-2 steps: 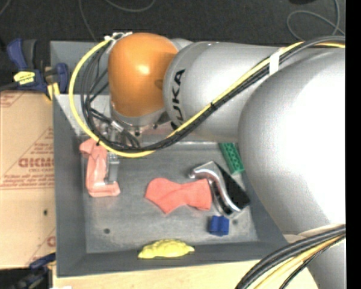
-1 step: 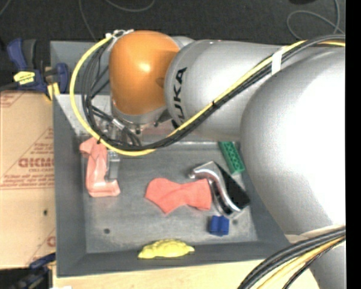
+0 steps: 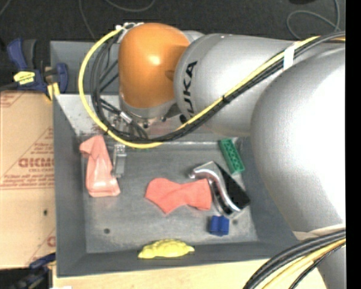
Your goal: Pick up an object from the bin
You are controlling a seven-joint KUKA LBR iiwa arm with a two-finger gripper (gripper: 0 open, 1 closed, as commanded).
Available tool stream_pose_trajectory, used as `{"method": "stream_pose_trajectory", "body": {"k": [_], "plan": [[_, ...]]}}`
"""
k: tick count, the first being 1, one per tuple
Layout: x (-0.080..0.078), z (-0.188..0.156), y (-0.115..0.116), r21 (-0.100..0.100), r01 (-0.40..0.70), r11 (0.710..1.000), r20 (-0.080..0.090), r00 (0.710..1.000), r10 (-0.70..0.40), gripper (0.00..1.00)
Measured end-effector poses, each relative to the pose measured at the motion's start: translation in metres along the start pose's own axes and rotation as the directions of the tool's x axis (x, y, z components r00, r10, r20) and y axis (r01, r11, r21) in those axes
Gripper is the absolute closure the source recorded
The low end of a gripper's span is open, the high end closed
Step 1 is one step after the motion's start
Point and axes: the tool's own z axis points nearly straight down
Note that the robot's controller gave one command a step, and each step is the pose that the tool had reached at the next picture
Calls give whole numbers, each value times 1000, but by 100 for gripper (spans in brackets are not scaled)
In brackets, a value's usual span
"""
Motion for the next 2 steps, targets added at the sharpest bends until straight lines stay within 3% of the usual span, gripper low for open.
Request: {"method": "stream_pose_trajectory", "body": {"k": [1,2], "plan": [[14,-28,-14,4,84,996,-1,996,-84,0],[15,-13,-36,3,429,903,8,903,-429,0]]}}
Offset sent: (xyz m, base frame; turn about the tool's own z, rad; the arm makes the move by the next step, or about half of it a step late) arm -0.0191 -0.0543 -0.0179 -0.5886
